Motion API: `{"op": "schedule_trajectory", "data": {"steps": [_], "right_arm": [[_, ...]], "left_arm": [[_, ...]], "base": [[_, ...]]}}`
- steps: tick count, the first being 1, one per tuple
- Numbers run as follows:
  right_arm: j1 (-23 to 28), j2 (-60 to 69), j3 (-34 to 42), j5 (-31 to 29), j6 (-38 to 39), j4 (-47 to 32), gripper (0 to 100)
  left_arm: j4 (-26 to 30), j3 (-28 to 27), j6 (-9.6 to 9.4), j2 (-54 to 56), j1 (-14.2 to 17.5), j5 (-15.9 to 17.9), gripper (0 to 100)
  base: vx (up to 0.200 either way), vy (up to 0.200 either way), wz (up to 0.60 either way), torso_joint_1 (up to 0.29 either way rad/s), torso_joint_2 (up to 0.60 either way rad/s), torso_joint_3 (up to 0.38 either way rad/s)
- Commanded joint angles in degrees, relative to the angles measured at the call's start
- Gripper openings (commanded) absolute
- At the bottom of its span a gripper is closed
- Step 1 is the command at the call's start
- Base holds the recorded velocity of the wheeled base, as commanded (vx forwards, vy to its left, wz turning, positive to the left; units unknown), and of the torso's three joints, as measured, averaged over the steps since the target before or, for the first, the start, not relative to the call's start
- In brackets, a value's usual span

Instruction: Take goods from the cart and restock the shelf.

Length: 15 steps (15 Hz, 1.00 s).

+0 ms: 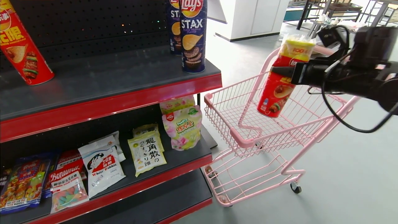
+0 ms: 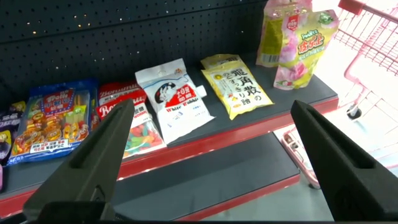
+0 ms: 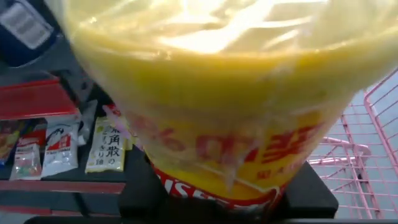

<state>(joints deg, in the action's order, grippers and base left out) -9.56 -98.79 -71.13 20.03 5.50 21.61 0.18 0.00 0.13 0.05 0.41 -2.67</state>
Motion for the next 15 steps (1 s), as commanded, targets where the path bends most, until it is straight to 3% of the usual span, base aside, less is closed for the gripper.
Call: {"op": "schedule_trajectory", "data": {"steps": [1, 2, 4, 7, 12, 15], "right_arm": [[-6.61, 22.15, 11.63, -5.35, -1.45, -8.69, 0], [-7.67, 26.19, 16.55, -8.43, -3.65, -9.49, 0], [-10.39, 31.91, 22.62, -9.39, -4.36, -9.92, 0], [-10.57, 35.95, 27.98, -9.13, -7.26, -10.98, 0], [-13.82, 37.97, 29.56, -8.95, -8.93, -11.15, 0], [-17.34, 37.62, 30.79, -8.95, -8.93, -11.15, 0]], "left_arm": [[-0.01, 0.0, 0.04, -0.05, 0.02, 0.03, 100], [-0.01, 0.0, 0.04, -0.05, 0.02, -0.05, 100], [-0.01, 0.0, 0.04, -0.05, 0.02, 0.03, 100], [-0.01, 0.0, 0.04, -0.05, 0.02, 0.03, 100], [-0.01, 0.0, -0.05, -0.05, 0.02, -0.05, 100], [-0.01, 0.0, -0.05, -0.05, 0.02, 0.03, 100]], "base": [[0.0, 0.0, 0.0, 0.0, 0.0, 0.0], [0.0, 0.0, 0.0, 0.0, 0.0, 0.0], [0.0, 0.0, 0.0, 0.0, 0.0, 0.0], [0.0, 0.0, 0.0, 0.0, 0.0, 0.0], [0.0, 0.0, 0.0, 0.0, 0.0, 0.0], [0.0, 0.0, 0.0, 0.087, -0.33, -0.235]]}}
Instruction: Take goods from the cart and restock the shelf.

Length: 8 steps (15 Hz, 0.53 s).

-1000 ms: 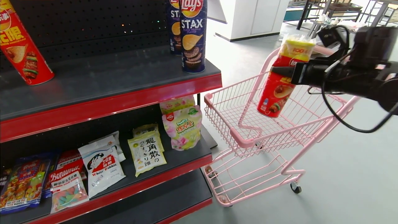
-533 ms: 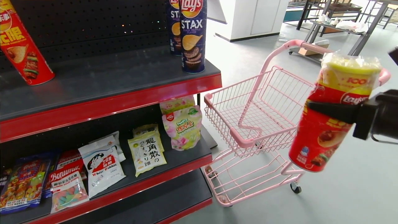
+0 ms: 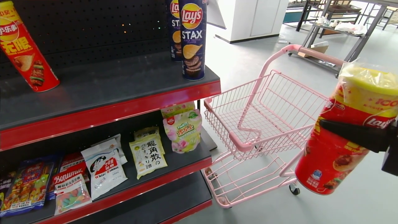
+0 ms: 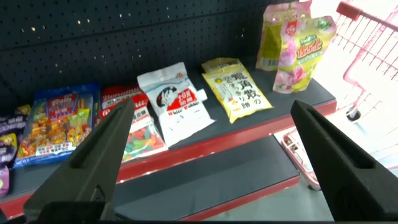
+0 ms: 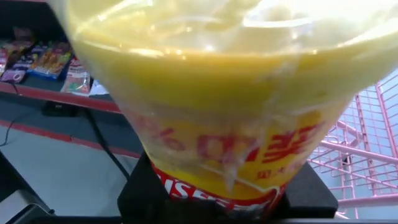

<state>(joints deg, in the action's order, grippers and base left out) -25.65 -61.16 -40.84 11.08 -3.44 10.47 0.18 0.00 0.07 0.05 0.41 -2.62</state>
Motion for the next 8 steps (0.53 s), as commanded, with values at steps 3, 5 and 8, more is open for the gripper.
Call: {"op": "schedule_trajectory", "data": {"steps": [3, 5, 8], "right_arm": [[-2.21, -2.12, 0.23, -0.01, 0.01, 0.08, 0], [-2.21, -4.85, -1.09, 0.08, 0.01, 0.16, 0], [-2.21, -7.66, -4.25, 0.43, 0.01, 0.16, 0]], "left_arm": [[-0.01, 0.0, -0.07, -0.05, 0.02, -0.02, 100], [-0.01, 0.0, -0.07, -0.05, 0.02, -0.02, 100], [-0.01, 0.0, -0.07, -0.05, 0.02, -0.02, 100]], "base": [[0.0, 0.0, 0.0, 0.142, -0.51, -0.354], [0.0, 0.0, 0.0, 0.173, -0.54, -0.368], [0.0, 0.0, 0.0, 0.196, -0.58, -0.378]]}}
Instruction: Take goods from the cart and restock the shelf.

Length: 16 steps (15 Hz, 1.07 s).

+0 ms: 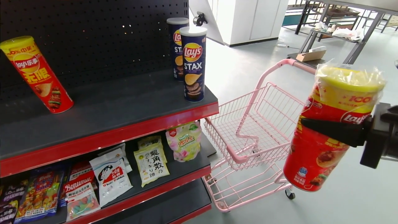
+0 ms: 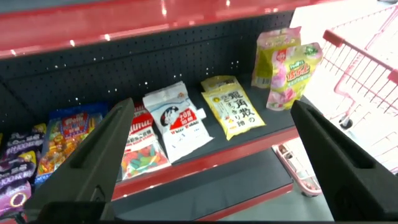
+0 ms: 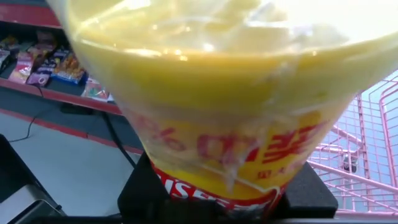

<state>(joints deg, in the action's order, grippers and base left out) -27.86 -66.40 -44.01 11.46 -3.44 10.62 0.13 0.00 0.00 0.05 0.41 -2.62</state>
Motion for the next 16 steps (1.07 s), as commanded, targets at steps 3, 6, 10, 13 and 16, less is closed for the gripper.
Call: {"op": "schedule_trajectory", "data": {"steps": [3, 6, 10, 13, 16], "right_arm": [[-0.45, -3.12, -1.26, 0.05, -0.08, 0.02, 0], [-1.15, -3.12, -0.99, 0.05, 0.01, 0.02, 0], [-1.15, -3.03, -0.64, -0.12, 0.01, 0.02, 0], [-1.15, -3.03, -0.46, -0.3, 0.01, 0.1, 0], [-1.06, -2.59, 0.15, -0.3, 0.01, 0.1, 0]], "left_arm": [[0.04, 0.0, 0.0, -0.05, 0.02, -0.02, 100], [0.04, 0.0, 0.0, -0.05, 0.02, -0.02, 100], [0.04, 0.0, 0.09, -0.05, 0.02, -0.02, 100], [0.04, 0.0, 0.0, -0.05, 0.02, -0.02, 100], [0.04, 0.0, 0.0, -0.05, 0.02, -0.02, 100]], "base": [[0.0, 0.0, 0.0, 0.229, -0.59, -0.375], [0.0, 0.0, 0.0, 0.176, -0.43, -0.263], [0.0, 0.0, 0.15, 0.062, -0.16, -0.099], [0.0, 0.0, 0.6, -0.001, -0.01, -0.004], [0.0, 0.0, 0.6, 0.01, 0.0, -0.001]]}}
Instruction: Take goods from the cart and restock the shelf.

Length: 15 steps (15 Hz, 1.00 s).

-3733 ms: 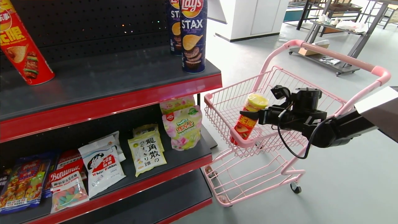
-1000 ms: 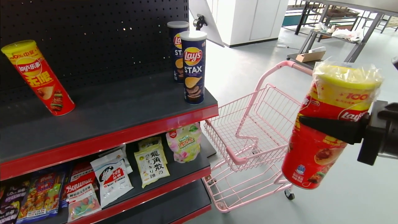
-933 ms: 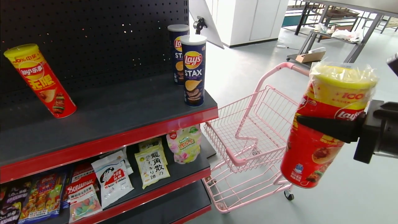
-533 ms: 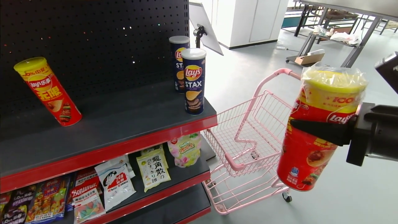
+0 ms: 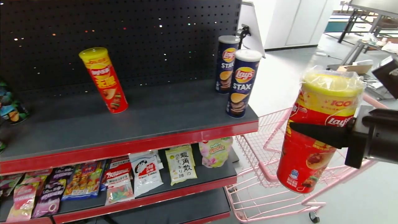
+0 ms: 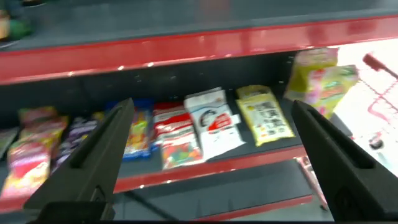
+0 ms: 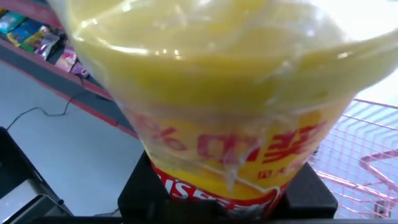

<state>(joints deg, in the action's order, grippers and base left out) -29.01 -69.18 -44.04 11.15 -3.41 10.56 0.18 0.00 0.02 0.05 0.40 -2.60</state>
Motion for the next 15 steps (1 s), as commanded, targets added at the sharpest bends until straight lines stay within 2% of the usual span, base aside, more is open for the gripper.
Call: {"op": "schedule_trajectory", "data": {"steps": [1, 2, 8, 15], "right_arm": [[0.1, 0.19, 0.28, 0.01, -0.01, 0.17, 0], [0.1, 0.28, 0.28, 0.01, -0.01, 0.25, 0], [0.98, 5.29, 6.34, -0.17, 0.07, 0.69, 0], [0.71, 5.9, 6.87, 0.36, 0.34, 0.69, 0]], "left_arm": [[-0.01, 0.0, -0.02, -0.05, 0.04, -0.04, 100], [-0.01, 0.0, 0.06, -0.05, 0.04, -0.04, 100], [-0.01, 0.0, -0.02, -0.05, 0.04, -0.04, 100], [-0.01, 0.0, 0.06, -0.05, 0.04, -0.04, 100]], "base": [[0.0, 0.0, 0.6, 0.002, 0.0, 0.012], [0.0, 0.0, 0.6, 0.007, 0.0, -0.002], [0.0, 0.0, 0.0, 0.0, 0.0, 0.0], [0.0, 0.0, 0.0, 0.0, 0.0, 0.0]]}}
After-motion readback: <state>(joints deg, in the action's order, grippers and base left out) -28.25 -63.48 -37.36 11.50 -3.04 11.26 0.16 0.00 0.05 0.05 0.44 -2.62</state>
